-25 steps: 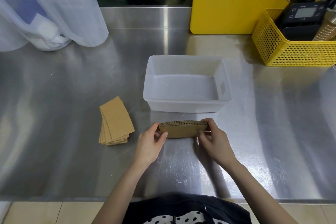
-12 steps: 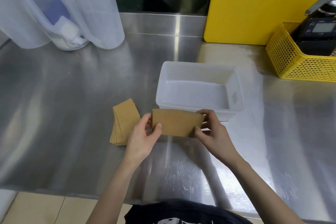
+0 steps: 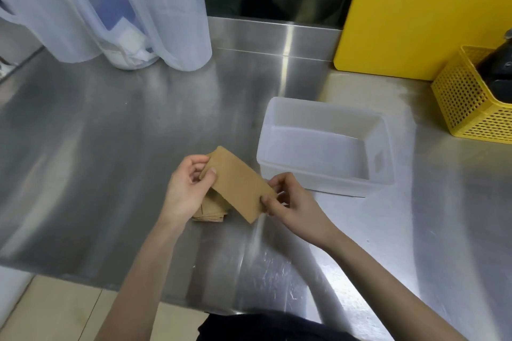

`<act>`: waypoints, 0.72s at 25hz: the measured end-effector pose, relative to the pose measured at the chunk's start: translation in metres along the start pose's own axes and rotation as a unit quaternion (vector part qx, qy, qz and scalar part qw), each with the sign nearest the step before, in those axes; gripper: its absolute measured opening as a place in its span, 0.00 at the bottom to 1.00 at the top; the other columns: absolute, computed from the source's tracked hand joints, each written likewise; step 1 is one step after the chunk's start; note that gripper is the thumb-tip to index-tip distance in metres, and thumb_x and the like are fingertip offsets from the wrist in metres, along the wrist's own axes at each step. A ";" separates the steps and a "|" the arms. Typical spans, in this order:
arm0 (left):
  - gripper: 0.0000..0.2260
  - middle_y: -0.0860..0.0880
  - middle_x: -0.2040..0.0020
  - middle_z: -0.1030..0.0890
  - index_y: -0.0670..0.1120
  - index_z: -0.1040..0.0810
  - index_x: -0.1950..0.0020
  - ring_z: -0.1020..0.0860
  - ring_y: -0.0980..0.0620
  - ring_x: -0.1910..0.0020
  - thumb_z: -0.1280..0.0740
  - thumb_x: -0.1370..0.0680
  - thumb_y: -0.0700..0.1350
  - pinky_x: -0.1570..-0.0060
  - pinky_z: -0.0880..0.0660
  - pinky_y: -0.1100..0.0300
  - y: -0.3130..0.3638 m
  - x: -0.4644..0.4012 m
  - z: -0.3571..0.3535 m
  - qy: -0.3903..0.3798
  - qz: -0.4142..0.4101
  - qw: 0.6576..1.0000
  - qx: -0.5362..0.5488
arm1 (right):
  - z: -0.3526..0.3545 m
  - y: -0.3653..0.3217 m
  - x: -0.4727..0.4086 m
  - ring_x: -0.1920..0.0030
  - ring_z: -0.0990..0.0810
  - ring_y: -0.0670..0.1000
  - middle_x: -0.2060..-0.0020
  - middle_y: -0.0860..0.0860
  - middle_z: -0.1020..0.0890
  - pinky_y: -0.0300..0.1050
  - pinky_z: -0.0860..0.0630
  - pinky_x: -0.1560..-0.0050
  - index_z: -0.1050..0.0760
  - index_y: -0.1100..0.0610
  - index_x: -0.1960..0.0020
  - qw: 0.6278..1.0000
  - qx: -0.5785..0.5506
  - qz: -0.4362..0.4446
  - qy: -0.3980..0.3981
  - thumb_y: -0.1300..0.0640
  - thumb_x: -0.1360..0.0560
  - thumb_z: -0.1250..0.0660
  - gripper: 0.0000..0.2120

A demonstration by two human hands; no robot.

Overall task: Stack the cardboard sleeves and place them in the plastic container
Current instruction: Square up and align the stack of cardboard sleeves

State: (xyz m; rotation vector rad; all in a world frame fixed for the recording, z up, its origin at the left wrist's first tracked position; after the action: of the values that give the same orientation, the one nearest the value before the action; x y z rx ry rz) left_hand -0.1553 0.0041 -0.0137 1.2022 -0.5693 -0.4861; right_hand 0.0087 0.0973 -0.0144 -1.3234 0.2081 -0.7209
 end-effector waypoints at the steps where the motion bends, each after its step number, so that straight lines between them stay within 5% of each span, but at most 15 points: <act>1: 0.08 0.53 0.61 0.25 0.50 0.28 0.54 0.25 0.62 0.65 0.37 0.25 0.37 0.65 0.30 0.78 0.000 -0.005 0.003 0.001 0.006 1.000 -0.004 | -0.006 -0.002 -0.006 0.61 0.24 0.51 0.63 0.47 0.25 0.53 0.24 0.49 0.34 0.52 0.55 1.000 -0.007 -0.009 -0.015 0.58 0.26 0.36 0.06; 4: 0.07 0.54 0.61 0.25 0.45 0.26 0.49 0.25 0.62 0.63 0.37 0.25 0.38 0.64 0.30 0.77 0.002 -0.021 0.013 0.005 0.015 0.999 -0.037 | -0.020 -0.006 -0.021 0.62 0.22 0.51 0.67 0.48 0.23 0.55 0.24 0.47 0.34 0.52 0.59 0.998 -0.011 -0.044 -0.051 0.57 0.26 0.36 0.07; 8: 0.10 0.46 0.51 0.22 0.43 0.24 0.44 0.25 0.51 0.50 0.37 0.26 0.39 0.50 0.28 0.63 0.000 -0.042 0.021 0.005 0.040 0.994 -0.104 | -0.032 -0.006 -0.041 0.60 0.24 0.51 0.63 0.52 0.21 0.52 0.24 0.49 0.35 0.54 0.60 0.994 0.041 -0.088 -0.057 0.56 0.28 0.36 0.07; 13: 0.11 0.42 0.44 0.21 0.43 0.23 0.44 0.24 0.45 0.43 0.36 0.26 0.41 0.41 0.30 0.53 -0.007 -0.054 0.021 0.000 0.039 0.980 -0.196 | -0.043 0.000 -0.050 0.57 0.28 0.51 0.62 0.50 0.26 0.37 0.34 0.65 0.33 0.56 0.55 0.984 0.114 -0.123 -0.066 0.54 0.28 0.36 0.08; 18: 0.12 0.42 0.43 0.22 0.43 0.23 0.44 0.26 0.44 0.43 0.37 0.26 0.41 0.40 0.32 0.54 -0.017 -0.052 0.017 0.008 0.040 0.971 -0.234 | -0.053 0.007 -0.053 0.55 0.28 0.52 0.57 0.53 0.25 0.42 0.34 0.57 0.32 0.59 0.52 0.975 0.158 -0.130 -0.081 0.53 0.28 0.36 0.10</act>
State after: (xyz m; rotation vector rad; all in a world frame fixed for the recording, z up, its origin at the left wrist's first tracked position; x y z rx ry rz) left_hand -0.2066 0.0192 -0.0330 0.7287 -0.4541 -0.5079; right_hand -0.0569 0.0862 -0.0485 -1.1057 -0.2092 -0.8234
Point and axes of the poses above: each hand's wrist, its own x-axis away from the middle knuckle, its own z-axis out of the back of the hand, y = z × x, the point moved 8 cm from there along -x, towards the middle knuckle
